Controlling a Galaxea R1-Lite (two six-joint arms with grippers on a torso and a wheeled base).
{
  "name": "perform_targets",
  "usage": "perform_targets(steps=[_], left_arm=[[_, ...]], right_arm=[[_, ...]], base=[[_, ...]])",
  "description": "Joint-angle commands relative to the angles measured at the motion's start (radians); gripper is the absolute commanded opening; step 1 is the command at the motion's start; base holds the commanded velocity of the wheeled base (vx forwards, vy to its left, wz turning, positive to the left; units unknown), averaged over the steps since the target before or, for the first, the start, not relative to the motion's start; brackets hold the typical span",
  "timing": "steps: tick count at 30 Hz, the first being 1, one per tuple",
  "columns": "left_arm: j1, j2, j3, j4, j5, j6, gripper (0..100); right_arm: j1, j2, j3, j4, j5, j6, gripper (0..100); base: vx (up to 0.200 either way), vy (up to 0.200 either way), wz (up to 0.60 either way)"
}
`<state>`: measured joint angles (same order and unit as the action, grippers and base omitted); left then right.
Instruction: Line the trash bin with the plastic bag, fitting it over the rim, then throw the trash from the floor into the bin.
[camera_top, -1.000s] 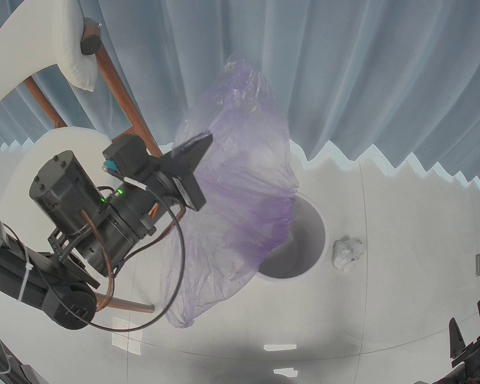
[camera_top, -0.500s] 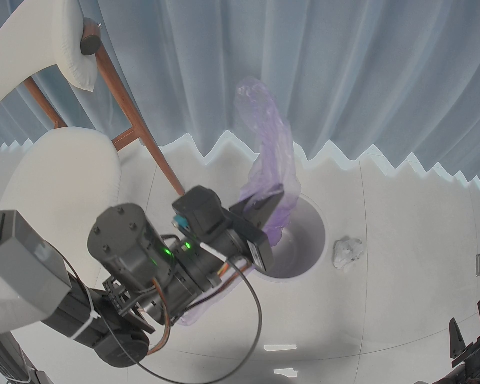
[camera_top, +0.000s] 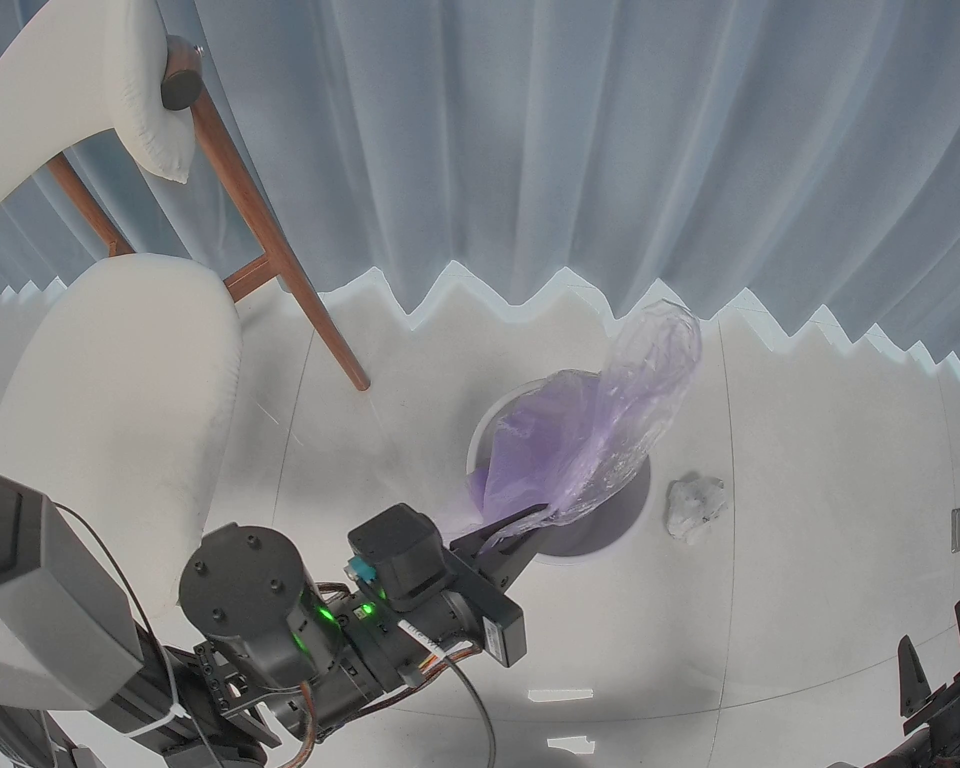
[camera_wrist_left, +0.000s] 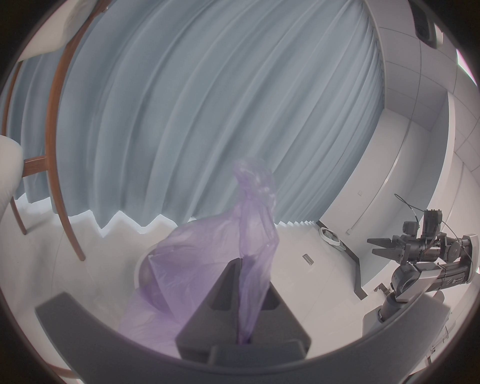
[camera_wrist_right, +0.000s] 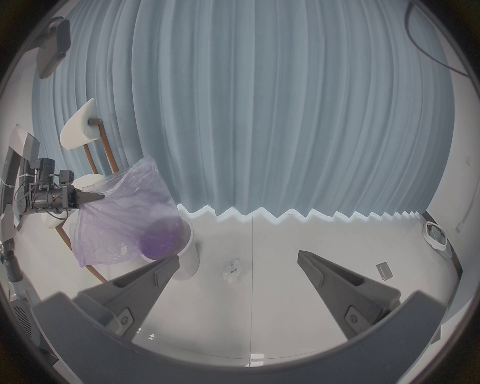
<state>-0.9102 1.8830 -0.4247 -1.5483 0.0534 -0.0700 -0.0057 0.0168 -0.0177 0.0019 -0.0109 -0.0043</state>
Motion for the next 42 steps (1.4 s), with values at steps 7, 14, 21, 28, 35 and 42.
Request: perform_targets(steps=[7, 14, 21, 28, 35, 42], left_arm=[[0.099, 0.071, -0.16, 0.007, 0.051, -0.031, 0], [0.117, 0.148, -0.333, 0.001, 0.082, -0.114, 0], [0.093, 0.211, -0.332, -0.001, 0.091, -0.103, 0], [0.091, 0.211, -0.342, -0.001, 0.091, -0.1, 0], [0.071, 0.202, -0.348, -0.001, 0.091, -0.1, 0], [0.071, 0.183, -0.391, -0.004, 0.105, -0.102, 0]], right_arm=[[0.0, -0.015, 0.016, 0.0, 0.0, 0.0, 100], [0.0, -0.015, 0.016, 0.001, 0.0, 0.0, 100], [0.0, -0.015, 0.016, 0.0, 0.0, 0.0, 100], [0.0, -0.014, 0.016, 0.001, -0.001, -0.002, 100], [0.0, -0.015, 0.016, 0.001, 0.0, 0.0, 100], [0.001, -0.015, 0.016, 0.0, 0.003, 0.004, 100]], base=[[0.0, 0.0, 0.0], [0.0, 0.0, 0.0], [0.0, 0.0, 0.0], [0.0, 0.0, 0.0], [0.0, 0.0, 0.0], [0.0, 0.0, 0.0]])
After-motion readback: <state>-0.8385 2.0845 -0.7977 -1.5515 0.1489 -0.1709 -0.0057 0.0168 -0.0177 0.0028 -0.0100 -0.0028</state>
